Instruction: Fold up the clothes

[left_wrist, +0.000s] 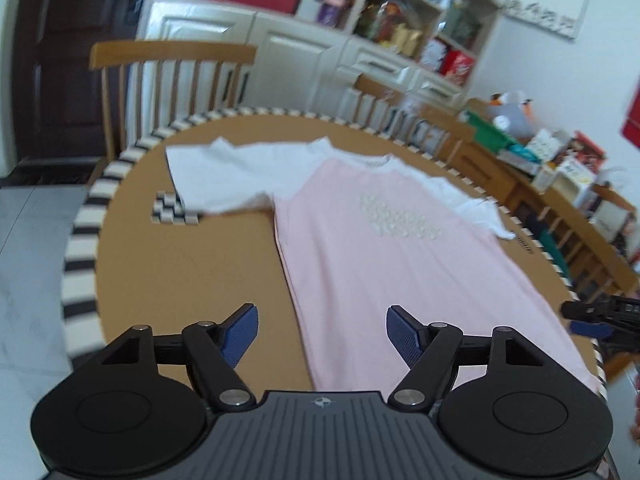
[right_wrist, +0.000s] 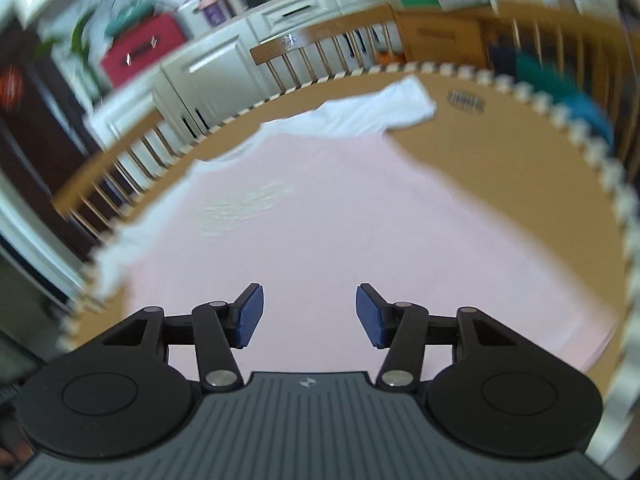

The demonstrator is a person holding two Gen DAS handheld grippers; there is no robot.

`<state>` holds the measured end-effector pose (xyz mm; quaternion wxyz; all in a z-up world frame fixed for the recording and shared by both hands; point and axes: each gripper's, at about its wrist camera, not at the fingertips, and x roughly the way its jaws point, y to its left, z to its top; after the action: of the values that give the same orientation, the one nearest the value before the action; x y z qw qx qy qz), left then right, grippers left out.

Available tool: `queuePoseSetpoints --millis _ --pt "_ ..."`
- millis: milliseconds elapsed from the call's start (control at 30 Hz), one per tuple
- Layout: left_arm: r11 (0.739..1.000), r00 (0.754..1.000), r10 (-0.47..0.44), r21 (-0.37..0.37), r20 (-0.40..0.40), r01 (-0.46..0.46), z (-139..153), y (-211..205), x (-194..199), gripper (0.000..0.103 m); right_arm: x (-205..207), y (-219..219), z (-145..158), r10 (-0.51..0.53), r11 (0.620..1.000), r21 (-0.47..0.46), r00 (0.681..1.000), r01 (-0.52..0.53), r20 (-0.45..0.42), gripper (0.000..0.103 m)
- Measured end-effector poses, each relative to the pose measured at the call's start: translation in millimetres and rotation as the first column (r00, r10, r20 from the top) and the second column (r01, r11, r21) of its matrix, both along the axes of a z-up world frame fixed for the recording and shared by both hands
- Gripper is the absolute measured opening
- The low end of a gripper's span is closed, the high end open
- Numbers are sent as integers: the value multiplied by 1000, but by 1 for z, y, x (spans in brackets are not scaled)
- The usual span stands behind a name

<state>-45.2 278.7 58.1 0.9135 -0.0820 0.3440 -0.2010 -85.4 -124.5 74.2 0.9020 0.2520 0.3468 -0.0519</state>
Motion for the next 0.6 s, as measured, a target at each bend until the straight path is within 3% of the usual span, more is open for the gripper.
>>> queuePoseSetpoints --millis 67,133,267,367,467,600 --pt "999 999 -41 7 18 41 11 23 4 74 -4 32 -1 -20 999 33 1000 20 -6 54" --pt "998 998 -65 20 17 64 17 41 10 74 -4 68 0 -1 1000 7 1000 1 -8 55" --pt "995 995 -103 8 11 103 19 68 30 74 8 122 5 83 997 3 996 -83 -19 53" --pt "991 991 -135 21 9 135 15 76 55 74 23 146 9 103 994 -31 994 -104 -21 53" --pt "984 984 -175 30 19 174 11 80 86 74 42 160 9 95 995 0 995 -95 -8 54" --pt "959 961 -276 73 29 274 6 78 137 74 80 180 -3 56 998 7 998 -56 30 50"
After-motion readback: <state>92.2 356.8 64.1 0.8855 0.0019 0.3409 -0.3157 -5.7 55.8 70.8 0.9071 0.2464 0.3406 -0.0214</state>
